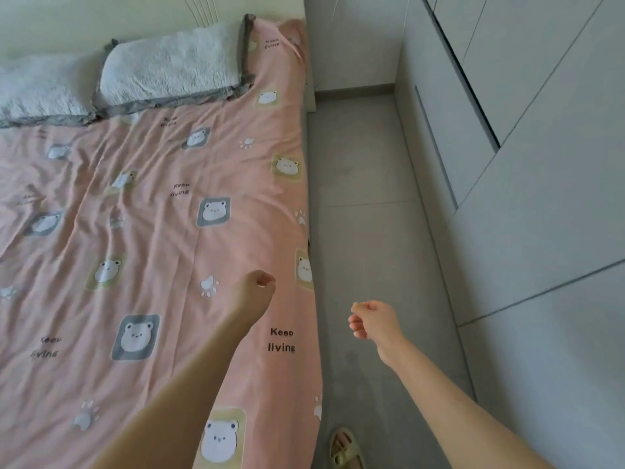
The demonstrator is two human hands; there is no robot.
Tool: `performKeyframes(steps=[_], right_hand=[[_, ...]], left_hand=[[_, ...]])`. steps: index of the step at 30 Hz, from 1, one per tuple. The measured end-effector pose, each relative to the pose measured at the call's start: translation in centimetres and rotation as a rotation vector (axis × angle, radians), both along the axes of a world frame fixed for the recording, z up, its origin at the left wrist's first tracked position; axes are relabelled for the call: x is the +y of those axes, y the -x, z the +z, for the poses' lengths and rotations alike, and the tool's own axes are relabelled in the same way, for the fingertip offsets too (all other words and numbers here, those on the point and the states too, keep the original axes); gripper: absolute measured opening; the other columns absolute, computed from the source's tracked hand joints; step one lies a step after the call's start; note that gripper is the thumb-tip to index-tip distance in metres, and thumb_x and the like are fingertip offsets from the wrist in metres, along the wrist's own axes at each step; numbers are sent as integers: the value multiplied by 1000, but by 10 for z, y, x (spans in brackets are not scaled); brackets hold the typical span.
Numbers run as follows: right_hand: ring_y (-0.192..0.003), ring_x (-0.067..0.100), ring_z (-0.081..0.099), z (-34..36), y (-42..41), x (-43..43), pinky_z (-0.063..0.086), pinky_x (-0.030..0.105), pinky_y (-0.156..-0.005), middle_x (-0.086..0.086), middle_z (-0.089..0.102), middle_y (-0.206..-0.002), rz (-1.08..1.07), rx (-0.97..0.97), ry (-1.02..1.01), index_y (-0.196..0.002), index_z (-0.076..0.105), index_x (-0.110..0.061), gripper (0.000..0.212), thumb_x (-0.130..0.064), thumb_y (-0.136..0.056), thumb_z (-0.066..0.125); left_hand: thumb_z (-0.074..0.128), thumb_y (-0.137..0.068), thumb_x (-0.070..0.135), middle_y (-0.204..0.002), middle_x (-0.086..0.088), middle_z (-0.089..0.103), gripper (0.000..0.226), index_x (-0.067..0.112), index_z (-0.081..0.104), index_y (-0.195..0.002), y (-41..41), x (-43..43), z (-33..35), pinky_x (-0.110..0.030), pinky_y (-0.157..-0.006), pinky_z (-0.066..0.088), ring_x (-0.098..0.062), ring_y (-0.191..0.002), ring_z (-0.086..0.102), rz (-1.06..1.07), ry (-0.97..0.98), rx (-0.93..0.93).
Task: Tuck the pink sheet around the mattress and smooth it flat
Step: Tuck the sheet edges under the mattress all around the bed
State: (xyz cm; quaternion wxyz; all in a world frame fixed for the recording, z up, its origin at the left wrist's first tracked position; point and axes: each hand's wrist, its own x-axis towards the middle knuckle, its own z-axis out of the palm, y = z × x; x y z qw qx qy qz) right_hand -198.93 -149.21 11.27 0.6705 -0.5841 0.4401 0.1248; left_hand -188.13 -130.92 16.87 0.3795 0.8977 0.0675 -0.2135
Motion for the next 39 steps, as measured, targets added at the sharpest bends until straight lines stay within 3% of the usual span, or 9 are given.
performKeyframes(steps=[4, 11, 18, 23, 28, 31, 35, 39], right_hand=[[-55, 15, 52, 49, -86, -40, 44, 23, -51, 5, 60, -66, 51, -73, 27, -77, 58, -8, 18, -12, -93, 52], [-50, 11, 46, 136, -260, -135, 35, 20, -46, 3, 58, -61, 138, -181, 150, -74, 59, -11, 23, -15, -94, 50], [-46, 12, 40, 191, -442, -224, 31, 22, -46, 4, 55, -58, 227, -234, 244, -71, 59, -9, 24, -16, -93, 52], [-48, 13, 41, 195, -555, -254, 31, 24, -47, 3, 55, -57, 222, -233, 245, -69, 58, -11, 26, -15, -93, 51], [-49, 12, 45, 176, -674, -280, 35, 22, -48, 3, 57, -60, 228, -214, 250, -77, 58, -9, 20, -17, -94, 50], [-49, 12, 45, 160, -747, -297, 35, 21, -45, 4, 57, -62, 197, -173, 220, -83, 60, -8, 17, -17, -94, 50], [-53, 13, 49, 141, -848, -321, 41, 21, -47, 5, 58, -65, 148, -128, 186, -89, 61, -5, 16, -15, -94, 50], [-55, 14, 53, 113, -939, -346, 50, 24, -52, 5, 59, -65, 75, -77, 123, -91, 60, -5, 13, -13, -94, 50]], left_hand=[[50, -89, 2, -93, -6, 59, 19, 1, 65, -102, -83, -48, 39, -24, -73, 37, -23, -89, 55, -21, 61, -57], [51, -89, 5, -89, -6, 60, 13, 11, 62, -90, -253, -139, 111, -23, -62, 39, -21, -82, 53, -27, 132, -157], [53, -89, 6, -84, -1, 59, 13, 9, 64, -95, -413, -215, 166, -17, -56, 36, -14, -72, 49, 29, 107, -220], [55, -87, 14, -79, -4, 63, 11, 15, 66, -87, -521, -239, 168, -26, -61, 40, -21, -74, 54, 84, 37, -253], [53, -84, 16, -74, -8, 61, 17, 6, 64, -75, -646, -263, 149, -34, -68, 46, -26, -70, 55, 137, 8, -236], [54, -85, 19, -72, -12, 62, 26, -3, 65, -79, -725, -283, 131, -33, -65, 44, -25, -63, 53, 127, -43, -244], [52, -89, 23, -66, -2, 57, 24, 7, 62, -75, -824, -315, 109, -26, -57, 37, -24, -67, 52, 43, -164, -236], [52, -90, 23, -89, -3, 66, 21, 8, 67, -88, -907, -344, 78, -28, -71, 41, -24, -87, 60, -34, -249, -262]])
